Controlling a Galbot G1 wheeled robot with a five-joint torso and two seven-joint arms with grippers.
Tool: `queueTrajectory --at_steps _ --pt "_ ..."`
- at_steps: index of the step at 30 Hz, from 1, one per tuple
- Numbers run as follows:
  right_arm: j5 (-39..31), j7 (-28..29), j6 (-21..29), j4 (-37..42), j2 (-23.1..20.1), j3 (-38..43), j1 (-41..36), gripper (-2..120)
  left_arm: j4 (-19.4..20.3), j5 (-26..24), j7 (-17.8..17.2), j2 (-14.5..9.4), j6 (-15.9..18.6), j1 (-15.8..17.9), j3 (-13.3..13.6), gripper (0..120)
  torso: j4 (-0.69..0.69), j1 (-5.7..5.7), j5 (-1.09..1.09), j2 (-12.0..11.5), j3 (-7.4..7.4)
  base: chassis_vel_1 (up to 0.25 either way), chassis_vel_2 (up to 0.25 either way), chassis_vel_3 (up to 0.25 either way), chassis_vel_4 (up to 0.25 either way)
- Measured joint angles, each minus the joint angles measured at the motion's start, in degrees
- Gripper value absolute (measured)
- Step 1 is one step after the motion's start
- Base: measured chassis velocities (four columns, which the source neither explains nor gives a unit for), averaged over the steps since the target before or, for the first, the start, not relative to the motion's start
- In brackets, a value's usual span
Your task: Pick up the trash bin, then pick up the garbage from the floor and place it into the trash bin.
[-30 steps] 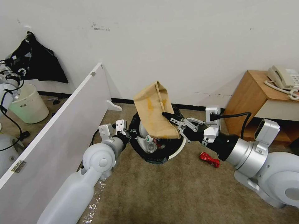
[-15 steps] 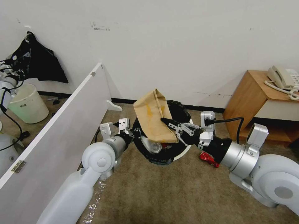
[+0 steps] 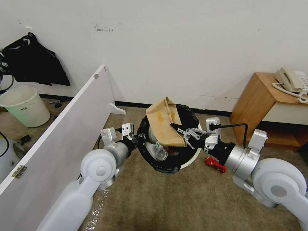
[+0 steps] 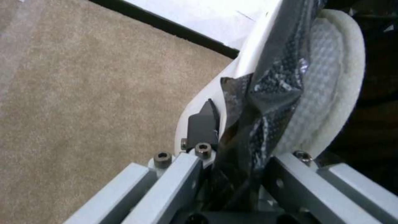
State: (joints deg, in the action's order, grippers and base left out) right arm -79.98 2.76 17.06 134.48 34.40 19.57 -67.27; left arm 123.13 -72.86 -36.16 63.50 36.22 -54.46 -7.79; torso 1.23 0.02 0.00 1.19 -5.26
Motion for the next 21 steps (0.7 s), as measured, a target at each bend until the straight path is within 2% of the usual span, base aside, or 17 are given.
queueTrajectory --at_steps 21 --pt "2.79 -0.32 0.26 -3.15 1.14 -1.53 -0.85 0 0.91 -1.24 -0.28 0.18 -0.32 0.66 -0.46 1 0.0 0.0 0.0 0.0 0.0 0.0 0.0 0.0 0.0"
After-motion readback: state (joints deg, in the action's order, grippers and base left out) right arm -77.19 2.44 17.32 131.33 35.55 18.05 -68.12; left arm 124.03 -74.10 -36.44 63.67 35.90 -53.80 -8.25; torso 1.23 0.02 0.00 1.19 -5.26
